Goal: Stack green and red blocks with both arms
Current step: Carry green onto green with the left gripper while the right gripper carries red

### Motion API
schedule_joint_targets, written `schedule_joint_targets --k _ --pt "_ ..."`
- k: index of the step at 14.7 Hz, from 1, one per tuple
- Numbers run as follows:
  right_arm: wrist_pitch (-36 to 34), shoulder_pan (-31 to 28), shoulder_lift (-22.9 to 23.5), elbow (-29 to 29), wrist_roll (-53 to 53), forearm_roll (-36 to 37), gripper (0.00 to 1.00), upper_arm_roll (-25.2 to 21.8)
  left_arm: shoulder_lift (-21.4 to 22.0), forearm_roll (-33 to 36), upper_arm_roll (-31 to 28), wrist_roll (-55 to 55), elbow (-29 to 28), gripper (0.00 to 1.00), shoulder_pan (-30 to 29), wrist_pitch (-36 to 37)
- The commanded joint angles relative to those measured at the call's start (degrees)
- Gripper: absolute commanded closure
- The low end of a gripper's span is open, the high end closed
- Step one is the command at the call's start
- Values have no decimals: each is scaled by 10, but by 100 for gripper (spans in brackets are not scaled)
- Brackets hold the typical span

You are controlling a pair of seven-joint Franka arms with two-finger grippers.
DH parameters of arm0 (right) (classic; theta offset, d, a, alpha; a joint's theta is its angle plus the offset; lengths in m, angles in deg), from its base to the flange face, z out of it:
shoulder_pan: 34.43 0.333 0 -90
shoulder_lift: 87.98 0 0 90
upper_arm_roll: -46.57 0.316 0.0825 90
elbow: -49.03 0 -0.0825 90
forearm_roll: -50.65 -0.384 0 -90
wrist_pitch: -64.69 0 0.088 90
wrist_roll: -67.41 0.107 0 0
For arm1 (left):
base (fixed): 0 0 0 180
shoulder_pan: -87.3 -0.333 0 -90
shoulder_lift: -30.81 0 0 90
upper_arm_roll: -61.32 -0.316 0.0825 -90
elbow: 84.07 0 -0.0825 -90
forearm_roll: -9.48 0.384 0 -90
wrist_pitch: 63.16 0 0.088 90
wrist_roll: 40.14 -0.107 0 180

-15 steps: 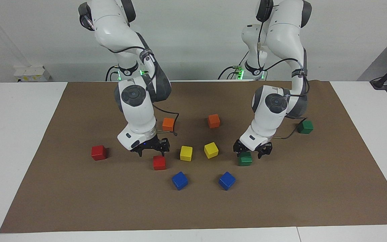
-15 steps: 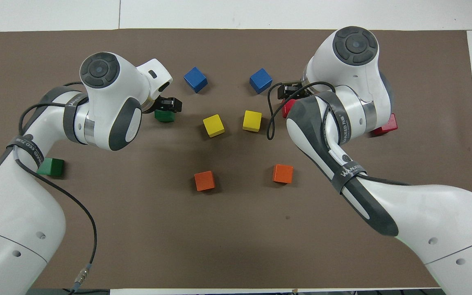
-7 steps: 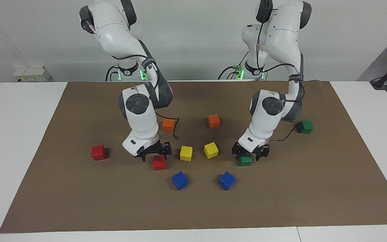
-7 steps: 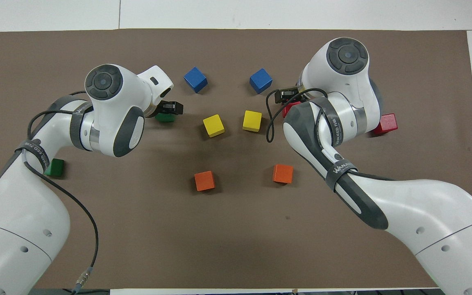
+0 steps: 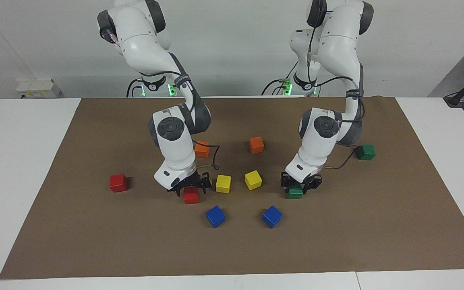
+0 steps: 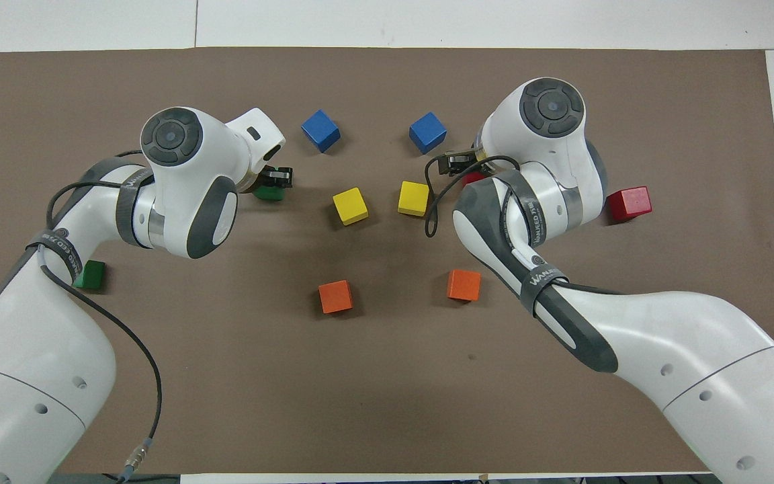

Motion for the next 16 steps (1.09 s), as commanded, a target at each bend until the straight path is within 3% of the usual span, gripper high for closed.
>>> schedule_joint_targets --k 1,4,5,6,7,8,11,13,16 --pt "26 -4 5 -15 -6 -11 4 2 7 21 -9 16 -12 100 10 6" --pt "64 -4 4 -43 -5 -11 5 2 11 24 -9 17 4 100 8 36" --pt "62 -5 3 -44 -6 -11 18 1 18 24 -8 17 16 100 3 61" --pt "51 -7 2 -44 -7 -11 53 1 29 21 -9 17 27 100 -1 89" --pt "43 -10 -1 -43 -10 -10 80 1 50 19 -8 16 31 100 -11 114" --pt "20 -14 -4 -37 -12 -10 100 1 77 18 -8 11 31 100 -28 143" --pt "-106 -32 -48 4 -14 -2 100 0 151 8 -6 -20 26 100 -79 235" --pt "-159 -59 -111 -4 -33 -2 100 0 188 8 -8 -84 18 100 -117 287" --pt "-233 -111 -172 -9 -116 -2 100 1 238 -7 -8 -195 -26 100 -193 299"
